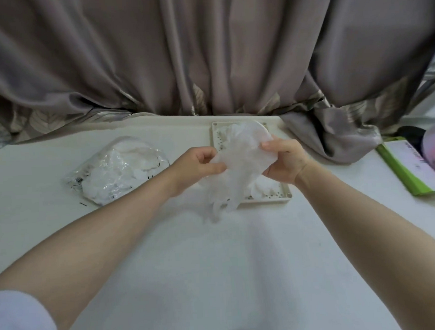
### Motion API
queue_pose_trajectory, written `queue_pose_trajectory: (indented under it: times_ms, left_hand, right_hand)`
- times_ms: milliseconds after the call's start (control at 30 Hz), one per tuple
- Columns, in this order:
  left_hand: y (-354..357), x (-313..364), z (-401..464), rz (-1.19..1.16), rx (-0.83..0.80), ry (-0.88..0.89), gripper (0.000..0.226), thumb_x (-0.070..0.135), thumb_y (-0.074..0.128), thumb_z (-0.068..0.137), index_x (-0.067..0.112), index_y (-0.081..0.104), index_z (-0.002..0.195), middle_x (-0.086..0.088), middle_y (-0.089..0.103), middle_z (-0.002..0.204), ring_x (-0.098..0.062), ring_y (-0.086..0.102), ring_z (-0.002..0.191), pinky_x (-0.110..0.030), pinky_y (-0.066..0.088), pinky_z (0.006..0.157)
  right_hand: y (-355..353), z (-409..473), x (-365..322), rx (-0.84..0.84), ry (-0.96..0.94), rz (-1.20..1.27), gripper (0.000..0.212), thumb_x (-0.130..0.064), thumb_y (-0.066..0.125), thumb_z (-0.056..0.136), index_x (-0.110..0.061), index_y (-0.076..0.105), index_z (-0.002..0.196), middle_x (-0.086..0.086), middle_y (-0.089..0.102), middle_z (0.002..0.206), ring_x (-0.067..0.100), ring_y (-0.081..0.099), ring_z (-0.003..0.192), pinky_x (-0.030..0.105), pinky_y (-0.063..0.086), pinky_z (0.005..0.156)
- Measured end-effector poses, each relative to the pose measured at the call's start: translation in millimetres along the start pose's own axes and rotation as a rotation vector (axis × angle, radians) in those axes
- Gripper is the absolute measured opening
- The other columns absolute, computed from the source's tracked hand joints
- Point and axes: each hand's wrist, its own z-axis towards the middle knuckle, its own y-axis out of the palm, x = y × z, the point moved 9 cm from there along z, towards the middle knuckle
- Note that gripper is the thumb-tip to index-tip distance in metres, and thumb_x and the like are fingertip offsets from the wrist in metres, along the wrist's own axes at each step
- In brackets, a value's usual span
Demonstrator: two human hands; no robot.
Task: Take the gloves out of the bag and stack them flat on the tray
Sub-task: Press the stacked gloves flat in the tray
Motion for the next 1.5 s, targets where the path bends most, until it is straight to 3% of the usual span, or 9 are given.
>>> queue_pose_trajectory:
  times_ms: [300, 433, 567, 767, 900, 1100, 1267, 1400, 1500]
  left_hand:
    - [19.0, 9.1, 10.3, 0.181, 0.045, 0.001, 0.013, 0.005, 0.064, 0.086, 0.013, 0.054, 0.089, -0.003, 0.061, 0.076, -0.004, 0.051, 0.055, -0.013, 0.037, 0.051]
    - [22.2, 1.2, 11.8, 0.199, 0.063, -0.064, 0.007, 0.008, 0.061, 0.089, 0.014, 0.059, 0.087, 0.003, 0.06, 0.072, 0.0, 0.053, 0.057, -0.013, 0.041, 0.058]
    - [19.6, -7.5, 13.4, 0.123, 0.186, -0.095, 0.019, 0.017, 0.053, 0.095, 0.015, 0.057, 0.076, 0.01, 0.065, 0.065, 0.0, 0.06, 0.061, -0.02, 0.044, 0.068]
    - [35.9, -27.7, 11.2, 0.096, 0.051, -0.193, 0.006, 0.009, 0.064, 0.087, 0.015, 0.063, 0.086, 0.007, 0.067, 0.088, -0.001, 0.06, 0.08, -0.015, 0.042, 0.08]
    - [73.4, -27.2, 15.0, 0.03, -0.244, -0.305, 0.045, 0.019, 0.073, 0.071, 0.011, 0.058, 0.112, 0.001, 0.063, 0.108, -0.008, 0.06, 0.101, -0.02, 0.045, 0.094]
    - [92.9, -27.6, 44.9, 0.141, -0.193, -0.332, 0.081, 0.051, 0.076, 0.061, 0.032, 0.042, 0.132, 0.01, 0.062, 0.122, -0.008, 0.049, 0.122, -0.038, 0.029, 0.113]
    - [93.3, -28.5, 54.1, -0.081, -0.19, -0.306, 0.054, 0.033, 0.076, 0.075, 0.023, 0.054, 0.123, 0.004, 0.067, 0.113, -0.014, 0.059, 0.112, -0.033, 0.041, 0.102]
    - [75.7, -32.7, 62.3, -0.184, -0.059, -0.303, 0.005, 0.015, 0.058, 0.09, 0.011, 0.059, 0.088, 0.004, 0.067, 0.073, -0.009, 0.063, 0.068, -0.018, 0.051, 0.062]
    - [45.6, -44.1, 73.1, -0.162, 0.166, -0.277, 0.015, 0.01, 0.06, 0.09, 0.013, 0.056, 0.076, 0.003, 0.061, 0.065, -0.008, 0.056, 0.056, -0.016, 0.046, 0.051]
  right_hand:
    - [-35.0, -21.5, -28.9, 0.032, -0.107, 0.132, 0.039, -0.014, 0.085, 0.046, -0.008, 0.063, 0.078, 0.006, 0.061, 0.074, 0.016, 0.059, 0.066, 0.022, 0.05, 0.063]
    - [-58.1, -30.2, -46.5, 0.194, -0.225, 0.217, 0.01, -0.003, 0.056, 0.071, -0.008, 0.061, 0.078, 0.006, 0.069, 0.083, 0.018, 0.065, 0.071, 0.023, 0.053, 0.065]
    - [-79.9, -40.7, -56.3, 0.26, -0.292, 0.287, 0.022, 0.004, 0.061, 0.067, -0.01, 0.045, 0.069, 0.012, 0.061, 0.09, 0.024, 0.057, 0.079, 0.031, 0.042, 0.082]
    - [-85.1, -51.3, -57.6, 0.332, -0.27, 0.045, 0.045, 0.009, 0.045, 0.077, -0.019, 0.053, 0.043, -0.003, 0.064, 0.063, 0.013, 0.06, 0.061, 0.025, 0.041, 0.072]
    - [-74.4, -38.5, -40.4, 0.21, -0.083, -0.121, 0.023, 0.004, 0.053, 0.063, -0.017, 0.041, 0.063, -0.001, 0.067, 0.083, 0.016, 0.063, 0.074, 0.026, 0.047, 0.068]
    - [-41.5, -21.4, -37.0, -0.04, 0.014, -0.146, 0.025, 0.002, 0.05, 0.069, -0.018, 0.035, 0.061, 0.001, 0.058, 0.079, 0.023, 0.052, 0.076, 0.032, 0.042, 0.068]
    - [-64.7, -5.2, -35.5, 0.054, 0.011, -0.14, 0.014, -0.005, 0.053, 0.07, -0.018, 0.05, 0.071, -0.001, 0.054, 0.068, 0.018, 0.049, 0.068, 0.029, 0.037, 0.064]
    - [-93.9, 15.9, -40.6, 0.149, -0.007, -0.184, 0.021, -0.003, 0.053, 0.07, -0.02, 0.061, 0.062, -0.001, 0.056, 0.061, 0.024, 0.05, 0.077, 0.028, 0.036, 0.062]
    - [-132.1, 33.0, -46.5, 0.362, -0.04, -0.473, 0.028, 0.006, 0.052, 0.081, -0.017, 0.059, 0.068, 0.002, 0.052, 0.069, 0.014, 0.05, 0.063, 0.021, 0.036, 0.053]
